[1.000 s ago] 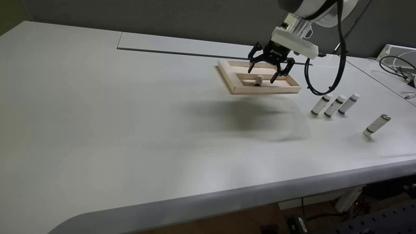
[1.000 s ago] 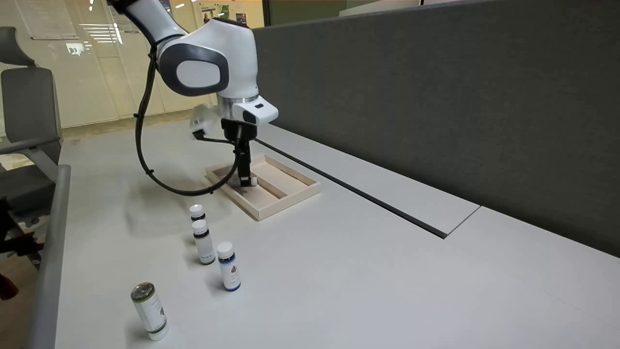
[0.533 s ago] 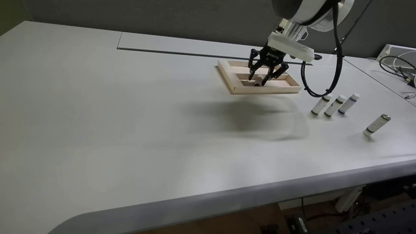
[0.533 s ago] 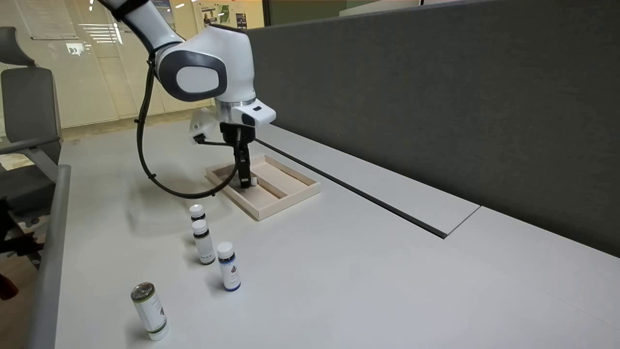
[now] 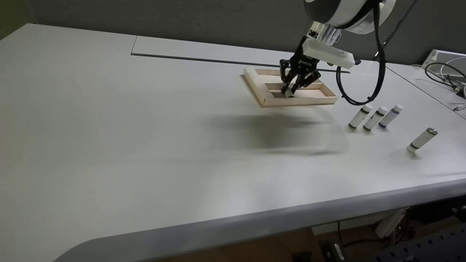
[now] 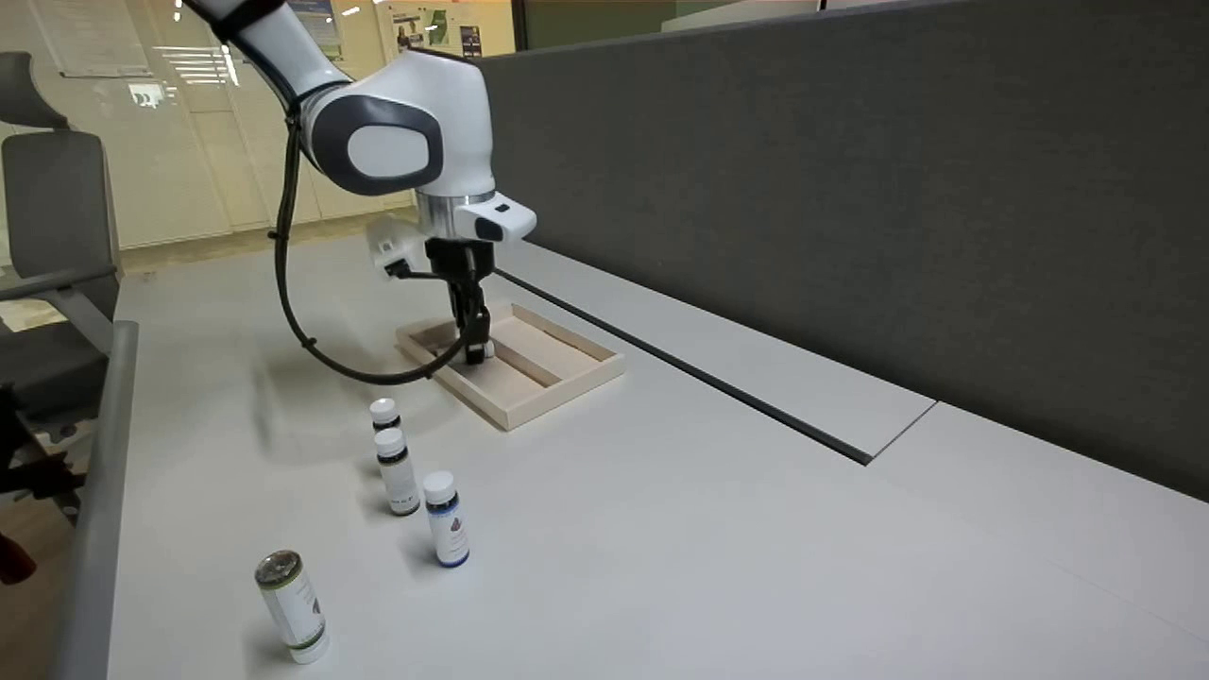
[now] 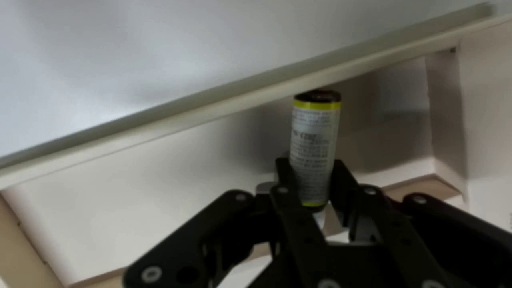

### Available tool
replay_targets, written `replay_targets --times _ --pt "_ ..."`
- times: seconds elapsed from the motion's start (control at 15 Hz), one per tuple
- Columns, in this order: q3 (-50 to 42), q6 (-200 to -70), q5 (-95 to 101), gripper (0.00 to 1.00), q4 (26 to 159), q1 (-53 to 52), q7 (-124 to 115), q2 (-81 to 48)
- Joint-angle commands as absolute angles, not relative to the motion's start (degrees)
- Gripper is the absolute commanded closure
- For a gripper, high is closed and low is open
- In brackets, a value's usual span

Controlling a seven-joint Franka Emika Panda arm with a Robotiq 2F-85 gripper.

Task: Place a bottle on the tray

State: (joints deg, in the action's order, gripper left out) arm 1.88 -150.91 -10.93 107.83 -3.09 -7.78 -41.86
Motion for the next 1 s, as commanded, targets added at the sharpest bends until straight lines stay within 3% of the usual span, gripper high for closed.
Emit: replay_targets --times 0.0,0.93 --pt "1.99 -150.18 -7.83 0.93 108.15 -3.17 -5.19 -40.95" --pt "4.45 -151.80 -3.37 0.93 108.03 -5.10 0.15 -41.42"
